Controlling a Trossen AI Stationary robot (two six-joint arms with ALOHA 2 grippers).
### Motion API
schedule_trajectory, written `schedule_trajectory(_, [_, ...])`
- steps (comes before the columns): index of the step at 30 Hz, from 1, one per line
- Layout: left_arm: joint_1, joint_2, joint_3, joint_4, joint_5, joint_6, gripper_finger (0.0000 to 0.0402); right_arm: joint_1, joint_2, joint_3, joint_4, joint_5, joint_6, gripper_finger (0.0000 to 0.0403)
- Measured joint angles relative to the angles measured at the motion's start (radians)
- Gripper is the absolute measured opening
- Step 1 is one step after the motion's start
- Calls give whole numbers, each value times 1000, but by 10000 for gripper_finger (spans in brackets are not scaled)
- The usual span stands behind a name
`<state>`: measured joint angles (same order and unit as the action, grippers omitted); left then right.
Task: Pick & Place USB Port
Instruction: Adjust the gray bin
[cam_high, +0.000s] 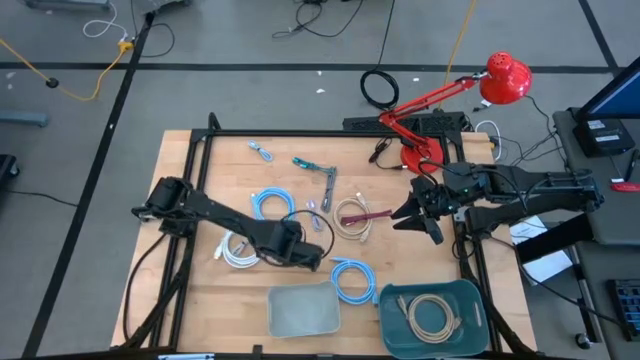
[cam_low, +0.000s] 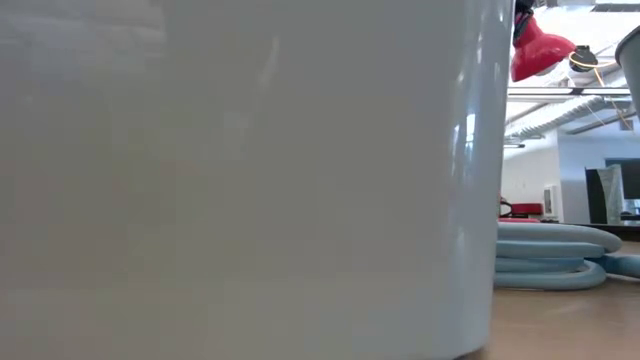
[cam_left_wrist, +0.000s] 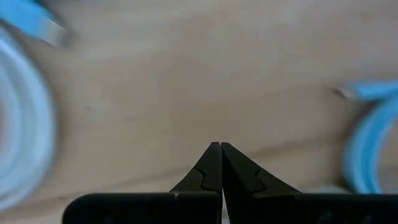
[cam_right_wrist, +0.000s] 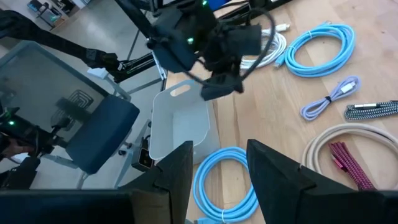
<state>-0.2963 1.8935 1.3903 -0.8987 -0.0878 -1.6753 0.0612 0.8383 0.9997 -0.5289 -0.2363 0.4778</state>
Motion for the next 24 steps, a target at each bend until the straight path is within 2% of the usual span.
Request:
schedule_trajectory(7, [-69, 21, -3, 167, 33, -9, 0, 0, 0, 0, 1, 2, 0, 144])
schedule_trajectory(15, [-157, 118, -3, 310, 117, -102, 0, 0, 0, 0, 8, 4, -1, 144])
schedule_trajectory(24, [-186, 128, 7, 306, 58, -153, 0, 0, 0, 0, 22, 30, -3, 144])
